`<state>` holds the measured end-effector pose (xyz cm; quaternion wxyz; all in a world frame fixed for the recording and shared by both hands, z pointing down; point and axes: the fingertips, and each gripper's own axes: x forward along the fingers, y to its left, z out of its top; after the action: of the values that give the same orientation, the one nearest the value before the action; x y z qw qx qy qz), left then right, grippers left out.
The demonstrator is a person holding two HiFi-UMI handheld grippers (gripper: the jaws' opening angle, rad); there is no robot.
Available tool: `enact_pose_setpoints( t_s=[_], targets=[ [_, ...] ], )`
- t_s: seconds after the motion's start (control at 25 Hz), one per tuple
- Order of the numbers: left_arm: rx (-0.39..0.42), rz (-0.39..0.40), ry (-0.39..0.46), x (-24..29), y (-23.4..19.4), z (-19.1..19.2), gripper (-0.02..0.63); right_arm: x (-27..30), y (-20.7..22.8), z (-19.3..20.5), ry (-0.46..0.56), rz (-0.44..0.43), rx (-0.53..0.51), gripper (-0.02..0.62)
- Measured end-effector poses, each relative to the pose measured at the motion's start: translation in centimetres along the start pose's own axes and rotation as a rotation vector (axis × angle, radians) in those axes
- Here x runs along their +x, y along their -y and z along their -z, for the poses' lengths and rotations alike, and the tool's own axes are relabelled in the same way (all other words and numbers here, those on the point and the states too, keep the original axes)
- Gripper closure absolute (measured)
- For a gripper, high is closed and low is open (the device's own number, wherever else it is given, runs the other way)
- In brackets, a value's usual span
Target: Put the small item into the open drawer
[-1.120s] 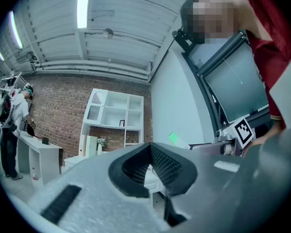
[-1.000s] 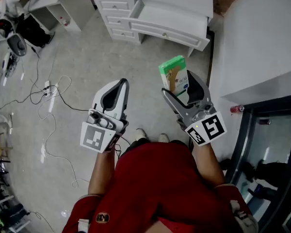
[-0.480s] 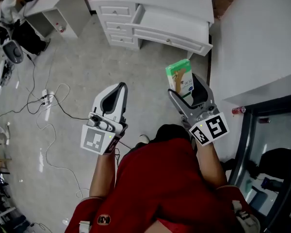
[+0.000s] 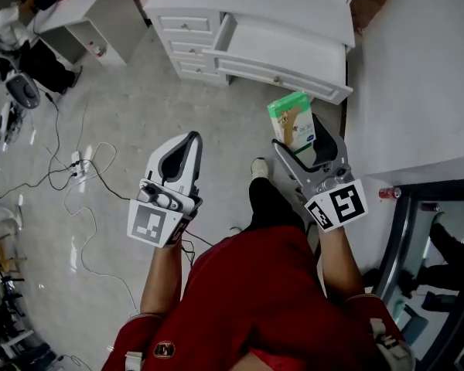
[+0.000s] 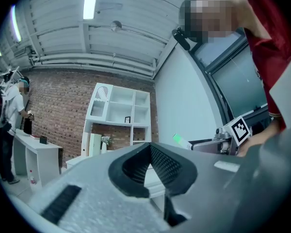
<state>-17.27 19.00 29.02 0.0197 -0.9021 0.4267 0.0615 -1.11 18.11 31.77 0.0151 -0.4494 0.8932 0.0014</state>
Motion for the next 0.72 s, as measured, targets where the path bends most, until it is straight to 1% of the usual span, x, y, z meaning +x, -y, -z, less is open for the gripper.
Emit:
enact_pose_setpoints(
  t_s=[0.28,0.56,0.72],
  targets=[
    [0.043,-0.029,-0.042,9.4,-5.4,1.1,0.606,7.3,7.9,0.6,-0.018,-0.017,-0.038,0.224],
    [0.052,-0.07,-0.066,19.6,-10.0,2.8,0.606,14.4,15.6,2.3,-0.067,-0.088,-0.034,0.224],
    [0.049,-0.098,-0.079,24.1,-12.7,3.5,0.606,18.8,19.8,3.6,-0.106,-0.117,-0.03,0.224]
  ],
)
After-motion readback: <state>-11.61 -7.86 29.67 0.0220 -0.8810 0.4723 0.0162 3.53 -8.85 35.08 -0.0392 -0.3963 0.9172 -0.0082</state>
